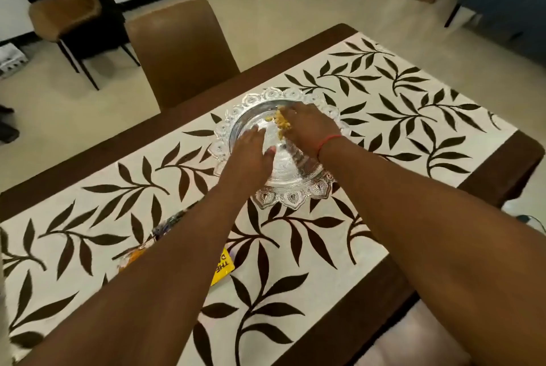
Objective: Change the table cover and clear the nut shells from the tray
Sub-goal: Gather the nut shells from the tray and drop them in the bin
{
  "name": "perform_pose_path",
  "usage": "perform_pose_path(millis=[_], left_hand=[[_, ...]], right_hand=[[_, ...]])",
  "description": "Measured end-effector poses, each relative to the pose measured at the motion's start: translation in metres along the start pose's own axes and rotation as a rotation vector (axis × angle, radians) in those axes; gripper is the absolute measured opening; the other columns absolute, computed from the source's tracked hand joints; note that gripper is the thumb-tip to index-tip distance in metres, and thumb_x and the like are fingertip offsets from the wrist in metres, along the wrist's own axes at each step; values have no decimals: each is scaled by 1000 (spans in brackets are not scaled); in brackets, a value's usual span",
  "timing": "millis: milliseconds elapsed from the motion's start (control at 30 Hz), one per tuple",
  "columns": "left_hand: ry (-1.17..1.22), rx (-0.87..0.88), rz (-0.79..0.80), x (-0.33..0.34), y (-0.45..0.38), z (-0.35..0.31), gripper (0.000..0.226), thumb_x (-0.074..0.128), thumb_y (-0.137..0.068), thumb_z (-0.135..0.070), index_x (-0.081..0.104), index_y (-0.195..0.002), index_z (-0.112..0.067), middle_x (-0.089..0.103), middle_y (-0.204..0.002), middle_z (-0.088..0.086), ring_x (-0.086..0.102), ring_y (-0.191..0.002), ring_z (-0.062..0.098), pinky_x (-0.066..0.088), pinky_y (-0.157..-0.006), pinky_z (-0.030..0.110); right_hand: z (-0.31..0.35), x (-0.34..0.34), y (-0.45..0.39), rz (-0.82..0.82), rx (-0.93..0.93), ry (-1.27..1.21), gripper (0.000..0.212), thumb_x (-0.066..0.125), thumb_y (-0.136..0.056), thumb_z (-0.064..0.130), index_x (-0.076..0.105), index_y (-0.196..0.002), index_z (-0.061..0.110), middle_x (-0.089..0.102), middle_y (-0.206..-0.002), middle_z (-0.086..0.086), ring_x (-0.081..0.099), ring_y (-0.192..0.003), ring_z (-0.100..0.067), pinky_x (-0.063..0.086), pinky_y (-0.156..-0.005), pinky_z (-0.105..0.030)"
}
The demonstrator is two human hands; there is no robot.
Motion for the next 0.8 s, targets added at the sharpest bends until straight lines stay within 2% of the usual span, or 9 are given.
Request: perform_pose_path(millis=[67, 133, 200, 233, 367, 433, 533, 667, 800], left_hand=[[220, -151, -52, 0, -9, 6, 49, 46, -103, -34, 41, -147, -14, 41, -153, 8, 39, -140, 23, 32, -114, 39], [454, -333, -95, 1, -14, 16, 40, 47, -101, -34, 52, -136, -17, 59, -132, 9, 57, -114, 22, 46, -97, 37], [787, -509, -117, 7, -16, 26, 28, 47, -100, -30, 60, -120, -15, 62, -94, 7, 56, -85, 20, 48, -73, 33], [962, -589, -126, 11, -16, 29, 24, 47, -100, -28, 61, -115, -15, 58, -87, 5, 54, -83, 19, 48, -69, 32], [1320, -724, -120, 21, -17, 33, 44, 44, -104, -31, 46, -143, -9, 62, -122, 15, 64, -105, 23, 55, -84, 30], [1421, -748, -124, 24, -15, 35, 51, 44, -104, -34, 40, -145, -3, 57, -130, 21, 62, -111, 30, 55, -90, 34], [1503, -786, -143, 26, -13, 36, 53, 45, -103, -40, 44, -135, 3, 58, -125, 23, 63, -106, 30, 55, -91, 37], [1583, -833, -175, 26, -9, 31, 51, 39, -104, -44, 49, -123, 3, 60, -118, 23, 64, -101, 31, 59, -76, 35], [1722, -858, -144, 28, -8, 20, 61, 32, -103, -53, 53, -117, 3, 62, -115, 21, 63, -107, 30, 52, -99, 42]], right_hand=[[6, 4, -12, 48, -18, 61, 51, 53, -96, 38, 42, -144, 24, 43, -146, -11, 39, -130, -35, 46, -99, -47], [12, 8, -17, 72, -53, 98, 47, 52, -97, 34, 44, -143, 26, 41, -147, -12, 38, -132, -36, 46, -100, -50], [18, 9, -15, 44, -91, 106, 44, 54, -95, 20, 50, -139, 25, 41, -147, -13, 37, -133, -37, 48, -99, -53], [20, 9, -14, 18, -110, 108, 47, 57, -93, 13, 51, -139, 23, 42, -146, -14, 37, -134, -37, 49, -98, -52], [29, 6, -7, -54, -164, 93, 49, 61, -91, 4, 54, -137, 16, 53, -136, -18, 48, -125, -37, 50, -91, -43], [31, 1, -4, -82, -180, 79, 41, 61, -91, 5, 59, -131, 12, 60, -128, -19, 54, -119, -37, 50, -88, -42], [32, -8, 0, -114, -171, 39, 35, 65, -86, 4, 66, -120, 12, 65, -116, -15, 61, -109, -35, 50, -84, -38], [42, -18, 0, -118, -158, -41, 29, 64, -83, 4, 71, -109, 14, 69, -107, -9, 63, -101, -28, 50, -80, -31], [65, -35, 2, -121, -146, -233, 22, 62, -90, 9, 75, -105, 16, 73, -102, -5, 65, -94, -19, 42, -72, -22]])
Point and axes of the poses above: each hand's wrist, its own y-axis away from the middle knuckle, its own x-axis out of the palm, z = x × y, the point moved 7 cm from there along -y, towards the middle knuckle
